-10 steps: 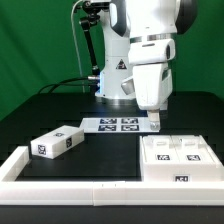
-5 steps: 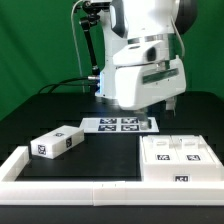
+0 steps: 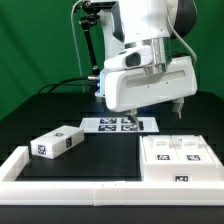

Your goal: Assemble cabinet

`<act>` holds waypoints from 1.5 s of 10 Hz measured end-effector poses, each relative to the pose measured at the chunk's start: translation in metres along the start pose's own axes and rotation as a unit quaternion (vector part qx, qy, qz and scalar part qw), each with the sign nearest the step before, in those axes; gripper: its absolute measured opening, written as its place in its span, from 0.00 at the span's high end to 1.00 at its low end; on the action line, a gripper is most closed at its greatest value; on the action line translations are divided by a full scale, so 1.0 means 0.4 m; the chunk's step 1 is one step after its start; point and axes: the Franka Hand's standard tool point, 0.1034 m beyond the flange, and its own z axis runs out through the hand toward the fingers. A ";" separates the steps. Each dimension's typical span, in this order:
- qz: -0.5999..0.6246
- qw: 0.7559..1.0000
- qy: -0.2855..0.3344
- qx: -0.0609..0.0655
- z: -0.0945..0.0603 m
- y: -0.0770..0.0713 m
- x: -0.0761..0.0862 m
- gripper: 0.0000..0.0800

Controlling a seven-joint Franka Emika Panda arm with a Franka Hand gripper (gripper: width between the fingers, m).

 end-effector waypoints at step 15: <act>0.284 0.959 -0.005 0.010 0.112 -0.060 -0.012 0.00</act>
Offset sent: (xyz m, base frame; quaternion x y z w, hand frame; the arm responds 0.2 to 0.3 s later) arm -0.0013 -0.0113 -0.0159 -0.0943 -0.0588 0.2969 0.9484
